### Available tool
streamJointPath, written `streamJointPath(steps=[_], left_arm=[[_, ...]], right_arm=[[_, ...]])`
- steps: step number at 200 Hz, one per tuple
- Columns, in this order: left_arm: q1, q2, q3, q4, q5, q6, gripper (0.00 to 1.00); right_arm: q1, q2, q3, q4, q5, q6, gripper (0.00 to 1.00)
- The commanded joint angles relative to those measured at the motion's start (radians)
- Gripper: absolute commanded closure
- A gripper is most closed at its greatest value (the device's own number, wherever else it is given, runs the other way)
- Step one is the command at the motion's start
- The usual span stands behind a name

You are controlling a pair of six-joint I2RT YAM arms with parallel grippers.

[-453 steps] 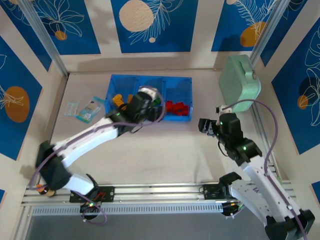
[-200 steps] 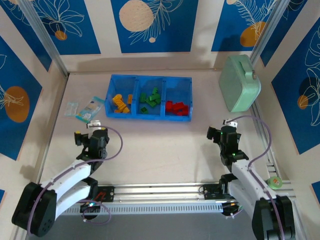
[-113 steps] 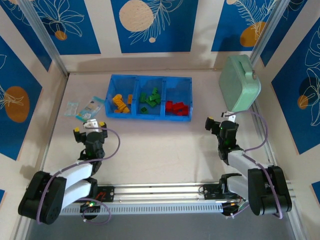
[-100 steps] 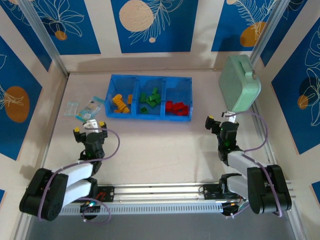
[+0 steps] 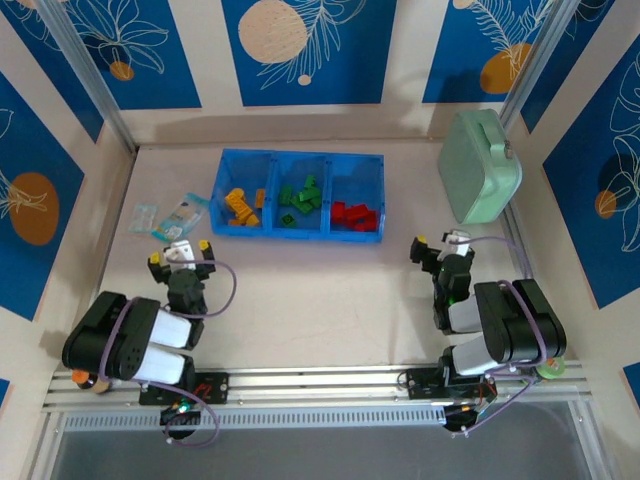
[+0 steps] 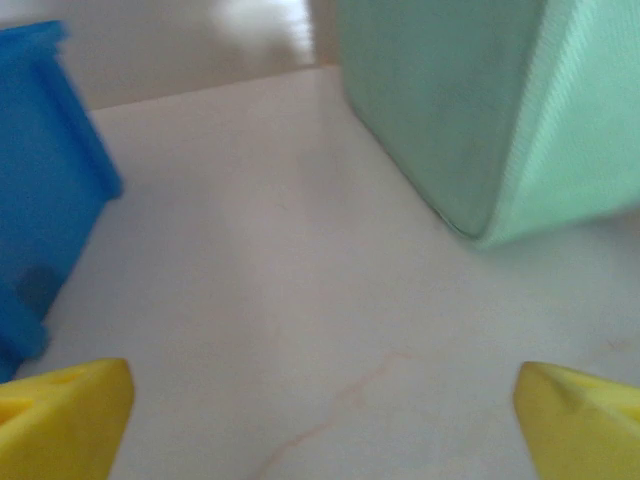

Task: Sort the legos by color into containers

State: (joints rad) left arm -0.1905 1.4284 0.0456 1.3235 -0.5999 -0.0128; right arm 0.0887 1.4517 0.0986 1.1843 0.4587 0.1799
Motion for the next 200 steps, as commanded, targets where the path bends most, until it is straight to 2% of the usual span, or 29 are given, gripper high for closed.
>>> streamJointPath(steps=[1, 33, 58, 71, 74, 87, 110, 119, 124, 144, 152, 158, 200], left_arm=[[0.014, 0.04, 0.033, 0.085, 0.074, 0.011, 0.0], [-0.001, 0.102, 0.067, 0.085, 0.248, 0.105, 0.0], [-0.007, 0.132, 0.085, 0.085, 0.31, 0.137, 0.0], [-0.009, 0.189, 0.114, 0.084, 0.381, 0.176, 0.0], [-0.014, 0.193, 0.119, 0.084, 0.386, 0.187, 0.0], [-0.017, 0.188, 0.113, 0.084, 0.388, 0.186, 0.0], [-0.017, 0.198, 0.124, 0.083, 0.372, 0.184, 0.0], [-0.017, 0.201, 0.139, 0.066, 0.345, 0.175, 0.0], [-0.014, 0.197, 0.152, 0.042, 0.329, 0.17, 0.0], [0.029, 0.147, 0.274, -0.273, 0.312, 0.098, 0.0], [0.082, 0.143, 0.326, -0.372, 0.365, 0.044, 0.0], [0.115, 0.137, 0.319, -0.365, 0.412, 0.022, 0.0], [0.113, 0.136, 0.301, -0.331, 0.378, 0.015, 0.0]], right_arm=[[0.073, 0.056, 0.015, 0.214, 0.034, -0.124, 0.01], [0.144, 0.115, 0.054, 0.215, -0.004, -0.242, 0.01], [0.121, 0.12, 0.055, 0.214, -0.035, -0.228, 0.01], [0.07, 0.124, 0.083, 0.149, -0.101, -0.184, 0.01], [0.07, 0.126, 0.096, 0.133, -0.082, -0.178, 0.01], [0.059, 0.091, 0.167, -0.044, -0.054, -0.153, 0.01], [-0.034, 0.076, 0.302, -0.338, -0.129, -0.051, 0.01], [-0.071, 0.068, 0.292, -0.332, -0.193, -0.027, 0.01], [-0.063, 0.072, 0.293, -0.328, -0.179, -0.031, 0.01], [-0.055, 0.072, 0.296, -0.333, -0.159, -0.034, 0.01], [-0.056, 0.071, 0.296, -0.333, -0.159, -0.034, 0.01], [-0.055, 0.072, 0.296, -0.333, -0.159, -0.034, 0.01], [-0.055, 0.072, 0.296, -0.333, -0.159, -0.035, 0.01]])
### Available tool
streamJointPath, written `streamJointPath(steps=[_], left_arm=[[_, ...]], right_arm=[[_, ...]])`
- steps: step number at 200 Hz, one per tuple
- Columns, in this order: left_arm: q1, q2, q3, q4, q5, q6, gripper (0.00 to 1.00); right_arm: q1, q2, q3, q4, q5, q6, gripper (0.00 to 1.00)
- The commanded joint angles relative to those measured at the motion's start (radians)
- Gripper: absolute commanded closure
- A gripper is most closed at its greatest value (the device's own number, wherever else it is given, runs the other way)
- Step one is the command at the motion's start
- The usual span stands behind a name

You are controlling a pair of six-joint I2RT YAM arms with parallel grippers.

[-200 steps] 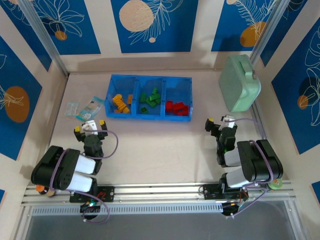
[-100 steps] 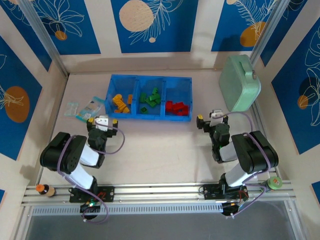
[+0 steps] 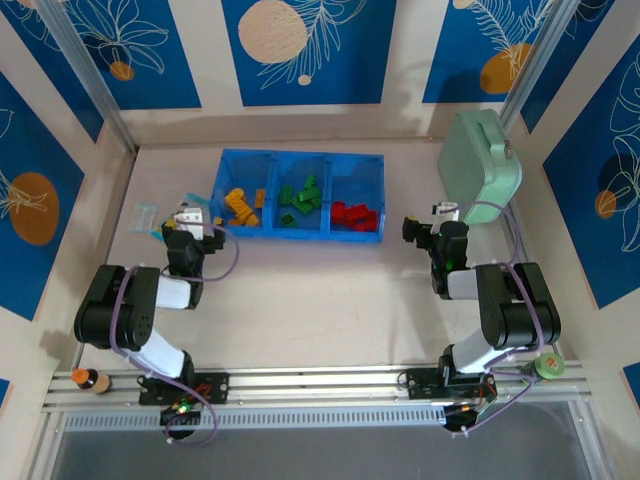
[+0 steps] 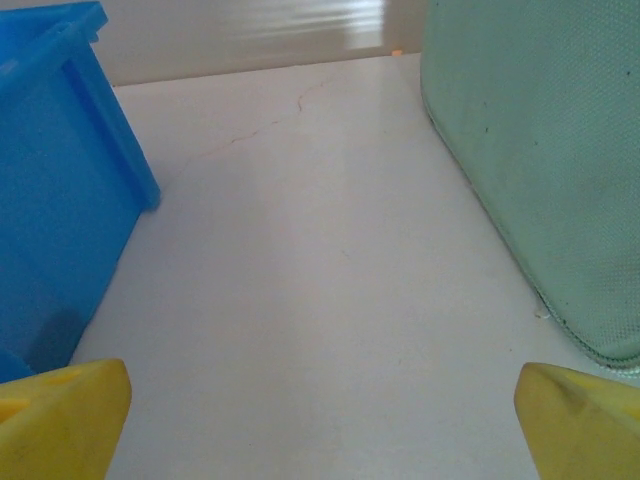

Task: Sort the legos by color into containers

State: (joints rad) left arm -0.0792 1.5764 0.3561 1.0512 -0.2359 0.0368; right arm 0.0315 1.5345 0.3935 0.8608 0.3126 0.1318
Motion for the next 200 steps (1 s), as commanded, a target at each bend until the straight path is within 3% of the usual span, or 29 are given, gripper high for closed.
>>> streamJointPath(steps=[1, 50, 78, 99, 142, 171, 200], left_arm=[[0.002, -0.011, -0.009, -0.057, 0.014, -0.034, 0.0], [0.002, -0.013, -0.022, -0.038, 0.01, -0.038, 0.0], [0.002, -0.014, -0.06, 0.032, -0.014, -0.047, 0.0], [0.003, -0.013, -0.019, -0.053, -0.006, -0.041, 0.0], [-0.003, -0.013, -0.009, -0.059, -0.002, -0.032, 0.0], [-0.005, -0.014, 0.01, -0.098, 0.086, -0.002, 0.0], [-0.005, -0.013, 0.008, -0.096, 0.09, 0.0, 0.0]], right_arm=[[0.002, -0.011, 0.001, -0.01, -0.013, 0.014, 0.01], [0.023, -0.01, -0.005, 0.008, -0.007, -0.012, 0.01], [0.035, -0.009, -0.017, 0.028, -0.079, -0.056, 0.01], [-0.028, -0.011, 0.021, -0.048, -0.184, -0.017, 0.01], [-0.019, -0.01, 0.019, -0.042, -0.167, -0.023, 0.01], [-0.018, -0.012, 0.015, -0.039, -0.166, -0.024, 0.01], [-0.02, -0.012, 0.017, -0.041, -0.17, -0.023, 0.01]])
